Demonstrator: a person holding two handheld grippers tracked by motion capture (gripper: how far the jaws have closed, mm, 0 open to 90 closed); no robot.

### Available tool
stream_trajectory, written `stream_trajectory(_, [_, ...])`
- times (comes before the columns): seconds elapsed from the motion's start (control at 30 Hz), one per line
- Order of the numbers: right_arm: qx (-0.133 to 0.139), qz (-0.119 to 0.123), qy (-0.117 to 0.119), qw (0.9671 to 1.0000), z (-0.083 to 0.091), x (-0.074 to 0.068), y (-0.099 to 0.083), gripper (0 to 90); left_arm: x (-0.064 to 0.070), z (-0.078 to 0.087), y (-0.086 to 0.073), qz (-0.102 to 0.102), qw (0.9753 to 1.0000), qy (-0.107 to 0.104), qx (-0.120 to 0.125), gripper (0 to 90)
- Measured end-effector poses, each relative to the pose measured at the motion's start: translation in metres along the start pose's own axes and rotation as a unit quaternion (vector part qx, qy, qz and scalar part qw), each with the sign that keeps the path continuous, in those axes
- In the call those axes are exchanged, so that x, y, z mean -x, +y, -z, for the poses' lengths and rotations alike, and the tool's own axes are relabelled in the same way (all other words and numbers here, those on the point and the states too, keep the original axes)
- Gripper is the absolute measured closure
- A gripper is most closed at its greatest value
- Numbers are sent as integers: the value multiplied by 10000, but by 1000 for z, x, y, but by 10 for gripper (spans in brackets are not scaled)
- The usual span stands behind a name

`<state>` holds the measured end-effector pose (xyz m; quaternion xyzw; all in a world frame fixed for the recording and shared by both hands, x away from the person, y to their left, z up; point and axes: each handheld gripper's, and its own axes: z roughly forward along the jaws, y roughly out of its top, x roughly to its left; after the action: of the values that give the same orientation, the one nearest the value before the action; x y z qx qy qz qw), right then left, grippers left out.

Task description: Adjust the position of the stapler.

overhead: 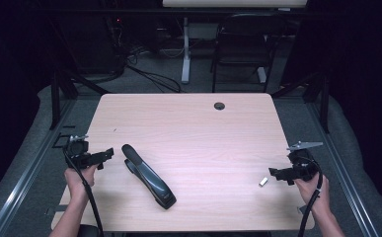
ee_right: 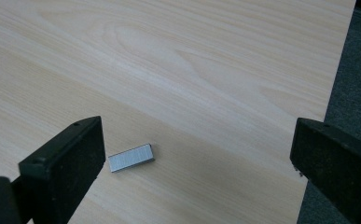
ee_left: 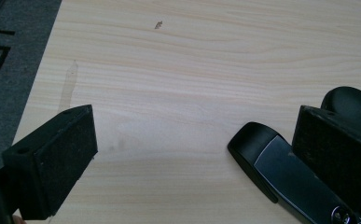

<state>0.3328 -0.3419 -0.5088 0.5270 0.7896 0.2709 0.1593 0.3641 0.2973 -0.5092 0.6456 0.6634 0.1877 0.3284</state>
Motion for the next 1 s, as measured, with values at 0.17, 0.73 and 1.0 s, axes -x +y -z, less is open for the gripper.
stream_trajectory(0.17, [-86, 56, 43, 9999, -2, -3, 0, 33, 1, -2, 0, -4, 9999, -53, -136, 46])
stream_trajectory(0.73, [-195, 239, 48, 9995, -8, -8, 3, 44, 23, 11, -2, -713, 9964, -449, 99, 575])
stream_trajectory(1.0, [-223, 214, 3, 9995, -7, -7, 2, 56, 38, 11, -4, -1108, 9915, -677, -39, 827])
